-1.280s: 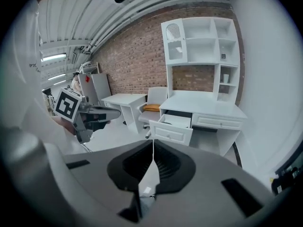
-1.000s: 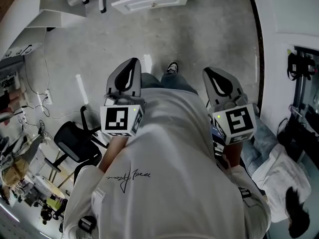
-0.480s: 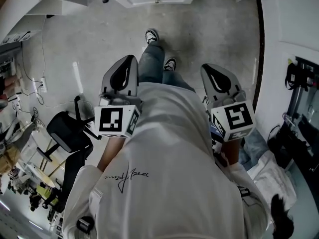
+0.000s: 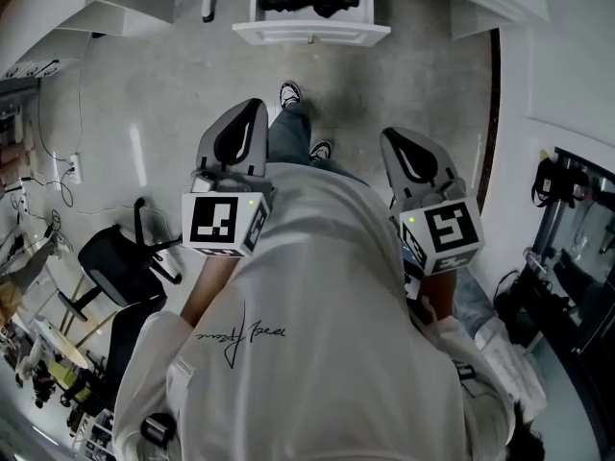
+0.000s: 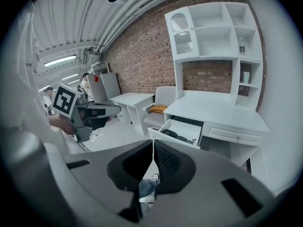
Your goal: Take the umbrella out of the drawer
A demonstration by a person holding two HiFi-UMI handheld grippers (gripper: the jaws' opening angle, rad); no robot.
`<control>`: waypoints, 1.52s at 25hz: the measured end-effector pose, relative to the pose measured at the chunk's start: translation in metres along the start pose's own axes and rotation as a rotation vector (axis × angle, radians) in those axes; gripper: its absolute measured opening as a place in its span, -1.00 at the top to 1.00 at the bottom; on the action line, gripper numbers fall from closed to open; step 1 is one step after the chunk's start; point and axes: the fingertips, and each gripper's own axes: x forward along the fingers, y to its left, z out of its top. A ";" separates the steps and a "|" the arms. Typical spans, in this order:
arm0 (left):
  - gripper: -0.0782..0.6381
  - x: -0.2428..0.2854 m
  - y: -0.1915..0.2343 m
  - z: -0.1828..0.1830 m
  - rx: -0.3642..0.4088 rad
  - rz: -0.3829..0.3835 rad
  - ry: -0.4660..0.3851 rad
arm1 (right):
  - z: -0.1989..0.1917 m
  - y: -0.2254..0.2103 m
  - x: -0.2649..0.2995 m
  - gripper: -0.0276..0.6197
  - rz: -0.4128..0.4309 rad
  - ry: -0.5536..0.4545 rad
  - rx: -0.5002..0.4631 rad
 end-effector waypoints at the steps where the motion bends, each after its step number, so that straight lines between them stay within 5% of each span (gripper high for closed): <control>1: 0.73 0.006 0.006 0.005 0.001 -0.002 -0.004 | 0.007 -0.001 0.006 0.83 0.002 -0.001 -0.001; 19: 0.73 0.103 0.095 0.081 0.026 -0.092 -0.085 | 0.106 -0.041 0.108 0.83 -0.064 0.011 -0.051; 24: 0.73 0.119 0.115 0.088 0.013 -0.100 -0.094 | 0.115 -0.041 0.133 0.83 -0.082 0.064 -0.131; 38: 0.73 0.148 0.132 0.083 -0.022 -0.117 -0.033 | 0.130 -0.052 0.161 0.83 -0.039 0.104 -0.095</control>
